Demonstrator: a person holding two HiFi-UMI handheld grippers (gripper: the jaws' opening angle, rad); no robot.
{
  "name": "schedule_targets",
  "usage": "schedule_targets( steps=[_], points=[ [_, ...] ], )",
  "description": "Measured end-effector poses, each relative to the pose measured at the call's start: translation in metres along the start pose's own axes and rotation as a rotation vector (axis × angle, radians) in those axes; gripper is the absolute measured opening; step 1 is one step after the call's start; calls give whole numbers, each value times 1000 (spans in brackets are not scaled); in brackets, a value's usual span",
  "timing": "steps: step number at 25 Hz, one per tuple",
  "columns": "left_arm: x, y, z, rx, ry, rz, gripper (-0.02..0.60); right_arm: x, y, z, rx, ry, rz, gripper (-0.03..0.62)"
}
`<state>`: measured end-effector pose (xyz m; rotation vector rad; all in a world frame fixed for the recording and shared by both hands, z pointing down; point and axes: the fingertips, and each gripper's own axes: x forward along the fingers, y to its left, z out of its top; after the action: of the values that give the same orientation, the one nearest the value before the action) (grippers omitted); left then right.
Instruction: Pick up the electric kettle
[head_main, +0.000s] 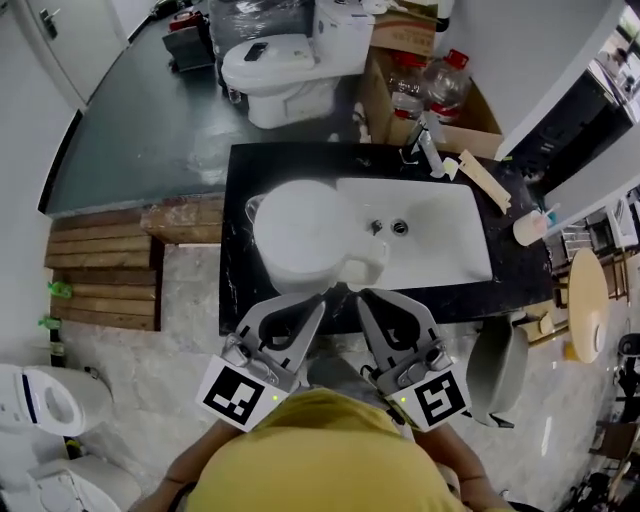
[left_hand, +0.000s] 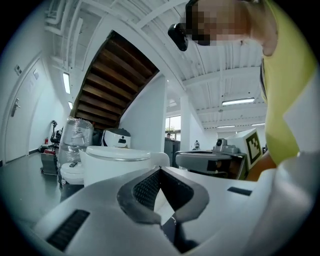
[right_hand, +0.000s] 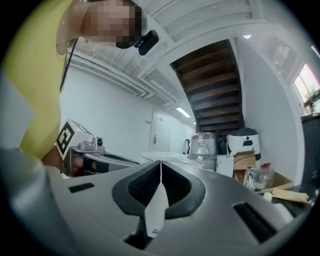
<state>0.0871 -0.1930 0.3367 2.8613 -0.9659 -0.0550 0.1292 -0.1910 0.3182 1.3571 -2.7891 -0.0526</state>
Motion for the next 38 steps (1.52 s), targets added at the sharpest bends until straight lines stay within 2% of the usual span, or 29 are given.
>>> schedule_targets(
  steps=[6, 8, 14, 22, 29, 38],
  points=[
    [9, -1, -3, -5, -9, 104, 9, -12, -13, 3, -76, 4, 192, 30],
    [12, 0, -4, 6, -15, 137, 9, -15, -20, 1, -88, 12, 244, 119],
    [15, -2, -8, 16, -12, 210, 9, -17, -35, -10, -116, 56, 413, 163],
    [12, 2, -9, 13, -6, 286, 9, -1, -55, -40, -111, 137, 585, 232],
    [6, 7, -9, 17, 12, 333, 9, 14, -45, -69, -139, 208, 849, 241],
    [-2, 7, -9, 24, 22, 367, 9, 14, -24, -84, -85, 223, 1088, 238]
  ],
)
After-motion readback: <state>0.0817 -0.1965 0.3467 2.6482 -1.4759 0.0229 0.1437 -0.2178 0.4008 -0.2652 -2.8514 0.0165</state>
